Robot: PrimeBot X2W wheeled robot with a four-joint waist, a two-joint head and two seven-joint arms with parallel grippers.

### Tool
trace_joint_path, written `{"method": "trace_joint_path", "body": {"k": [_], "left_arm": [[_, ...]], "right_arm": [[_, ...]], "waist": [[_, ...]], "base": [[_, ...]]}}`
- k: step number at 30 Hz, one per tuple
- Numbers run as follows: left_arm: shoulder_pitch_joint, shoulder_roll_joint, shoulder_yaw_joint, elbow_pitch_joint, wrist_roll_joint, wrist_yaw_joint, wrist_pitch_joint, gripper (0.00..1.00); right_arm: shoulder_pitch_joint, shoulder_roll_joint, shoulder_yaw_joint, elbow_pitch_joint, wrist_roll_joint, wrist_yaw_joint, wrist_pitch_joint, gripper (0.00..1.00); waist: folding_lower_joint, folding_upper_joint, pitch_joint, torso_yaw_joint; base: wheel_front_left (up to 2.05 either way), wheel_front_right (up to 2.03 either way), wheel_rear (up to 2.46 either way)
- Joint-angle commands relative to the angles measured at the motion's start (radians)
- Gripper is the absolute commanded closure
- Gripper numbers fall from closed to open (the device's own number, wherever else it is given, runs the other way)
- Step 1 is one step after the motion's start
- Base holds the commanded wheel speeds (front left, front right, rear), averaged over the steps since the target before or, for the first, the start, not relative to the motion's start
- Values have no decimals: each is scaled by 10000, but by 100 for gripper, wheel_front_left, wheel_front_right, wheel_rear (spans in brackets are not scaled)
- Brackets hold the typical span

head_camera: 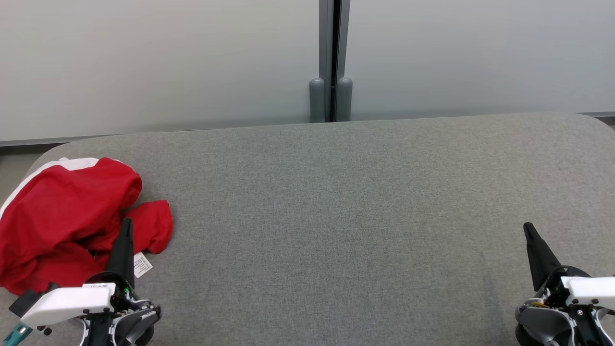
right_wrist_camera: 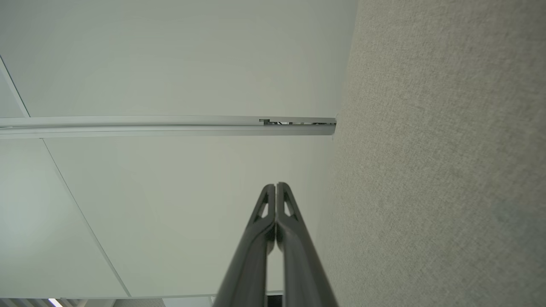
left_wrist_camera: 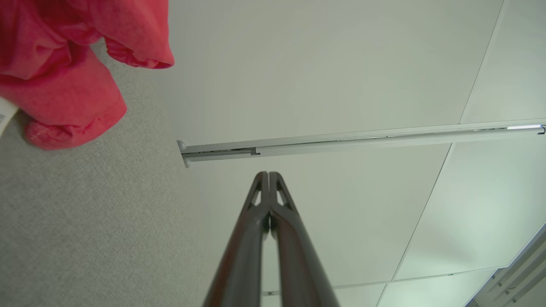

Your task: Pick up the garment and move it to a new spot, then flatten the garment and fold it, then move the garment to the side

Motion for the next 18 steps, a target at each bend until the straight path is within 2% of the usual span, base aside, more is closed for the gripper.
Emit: {"method": "trace_joint_path", "body": {"k": [1, 18], "left_arm": [[-136, 26, 22, -24, -13, -33, 5, 100], [-137, 26, 22, -24, -13, -33, 5, 100]], "right_arm": [[-48, -45, -8, -21, 24, 4, 23, 100], [-48, -45, -8, -21, 24, 4, 23, 100]], "waist": [[0, -1, 0, 0], [0, -1, 0, 0]], "base": [[0, 0, 0], [0, 0, 0]]}}
